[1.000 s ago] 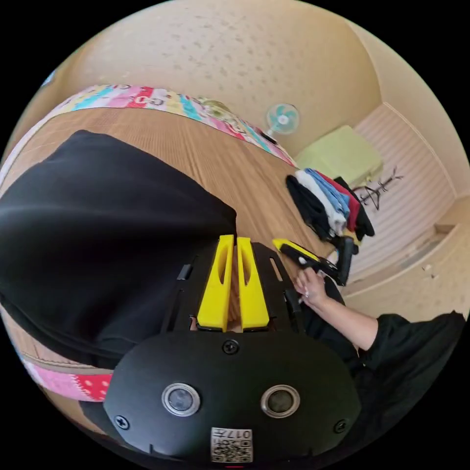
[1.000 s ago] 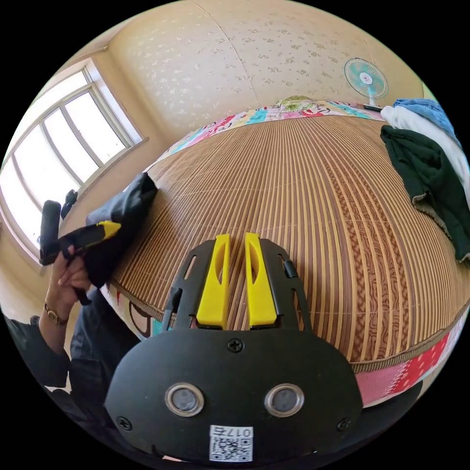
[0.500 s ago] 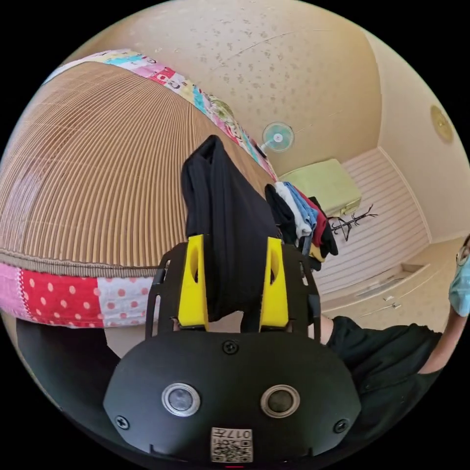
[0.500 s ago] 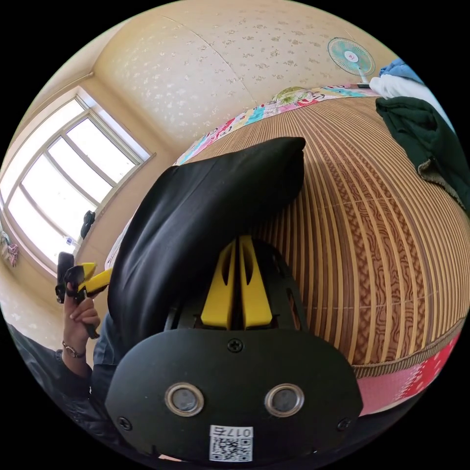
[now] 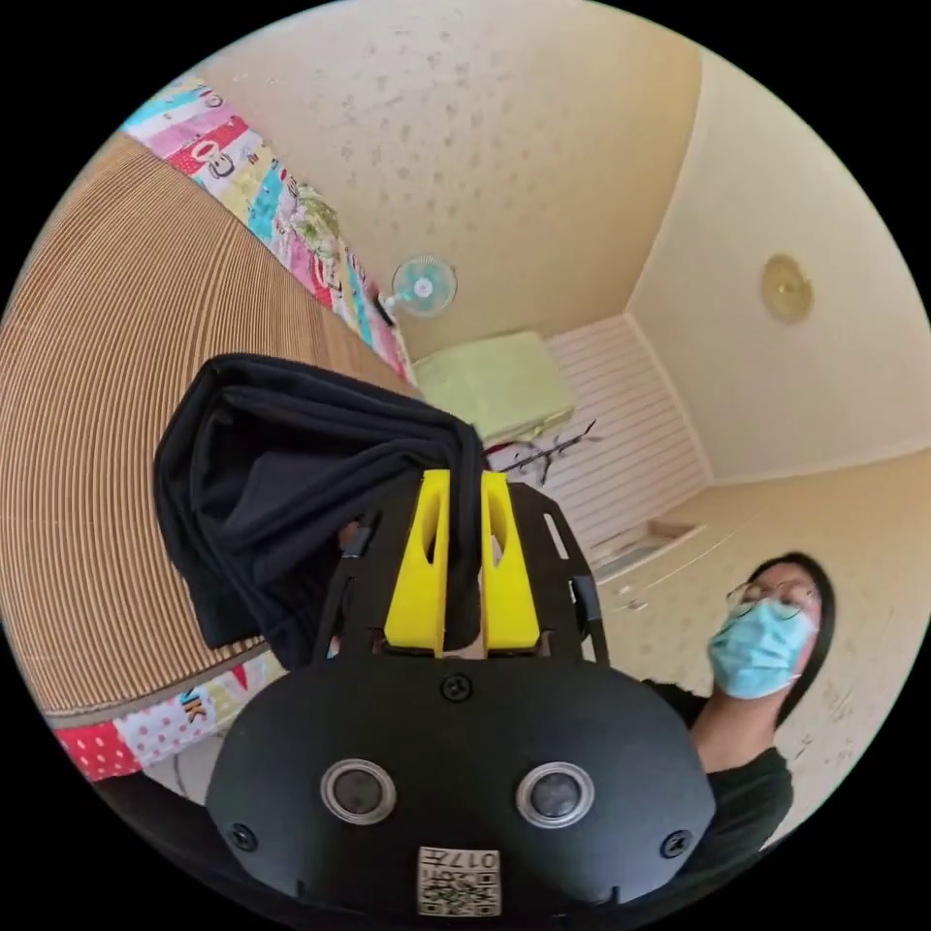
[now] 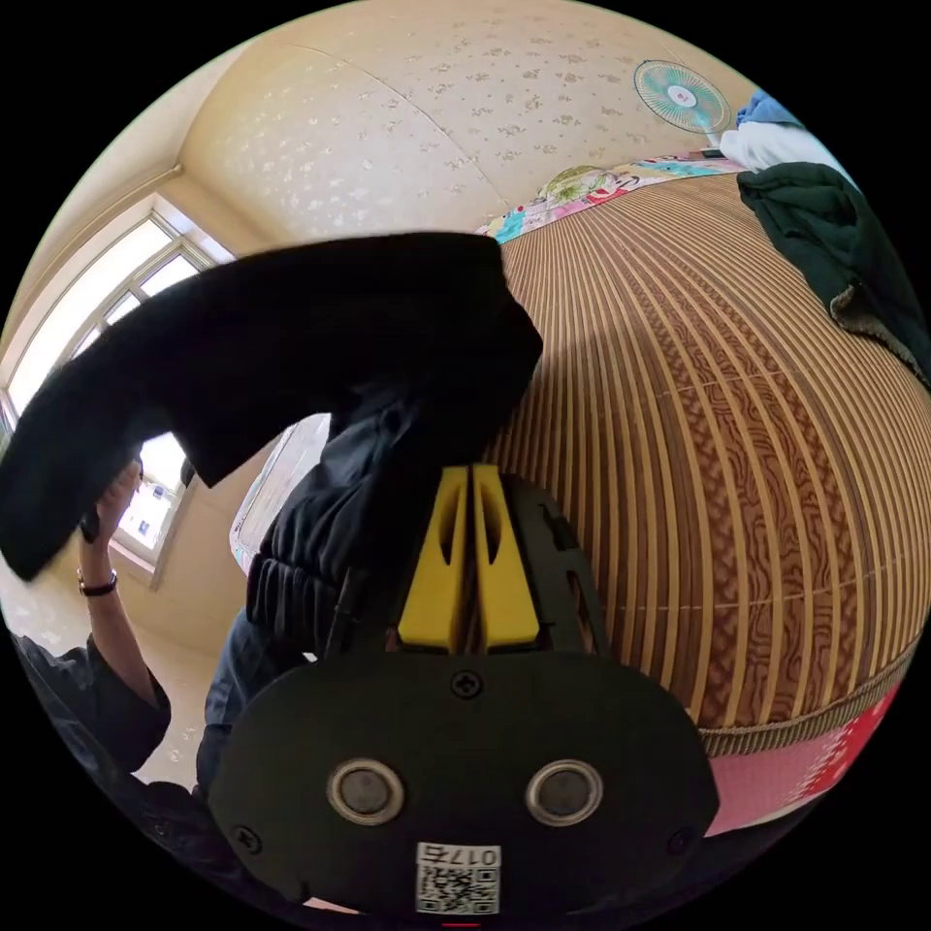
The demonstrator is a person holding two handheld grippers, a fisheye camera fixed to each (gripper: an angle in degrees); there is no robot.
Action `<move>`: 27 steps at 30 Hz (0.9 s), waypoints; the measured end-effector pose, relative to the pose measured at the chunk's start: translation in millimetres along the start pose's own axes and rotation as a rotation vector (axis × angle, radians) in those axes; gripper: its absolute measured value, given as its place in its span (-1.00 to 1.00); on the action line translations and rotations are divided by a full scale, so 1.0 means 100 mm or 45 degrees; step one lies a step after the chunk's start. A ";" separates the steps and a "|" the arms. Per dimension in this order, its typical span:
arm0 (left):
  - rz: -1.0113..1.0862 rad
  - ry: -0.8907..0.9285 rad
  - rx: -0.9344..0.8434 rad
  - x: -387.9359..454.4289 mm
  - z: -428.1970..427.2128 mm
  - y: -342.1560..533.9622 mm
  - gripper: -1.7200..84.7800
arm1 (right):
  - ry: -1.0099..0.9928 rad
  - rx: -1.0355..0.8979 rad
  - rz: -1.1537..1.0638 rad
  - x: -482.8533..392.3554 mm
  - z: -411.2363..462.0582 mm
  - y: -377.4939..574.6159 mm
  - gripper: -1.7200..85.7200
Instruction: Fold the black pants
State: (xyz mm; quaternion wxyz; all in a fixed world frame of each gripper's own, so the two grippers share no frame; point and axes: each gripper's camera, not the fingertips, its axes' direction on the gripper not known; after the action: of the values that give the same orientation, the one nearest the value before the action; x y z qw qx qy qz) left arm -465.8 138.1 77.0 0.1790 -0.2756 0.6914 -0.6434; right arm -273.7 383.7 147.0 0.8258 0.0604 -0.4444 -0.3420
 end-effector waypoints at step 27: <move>0.705 -1.523 -0.900 -1.09 1.80 0.25 -0.69 | -0.028 -0.023 -0.022 0.33 -0.25 -0.10 -0.92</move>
State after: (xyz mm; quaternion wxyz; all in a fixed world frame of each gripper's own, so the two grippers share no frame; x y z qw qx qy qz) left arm -276.1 62.6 21.4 0.5807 -0.4355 0.6857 -0.0543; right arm -247.8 350.5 150.7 0.8183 0.0531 -0.4498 -0.3539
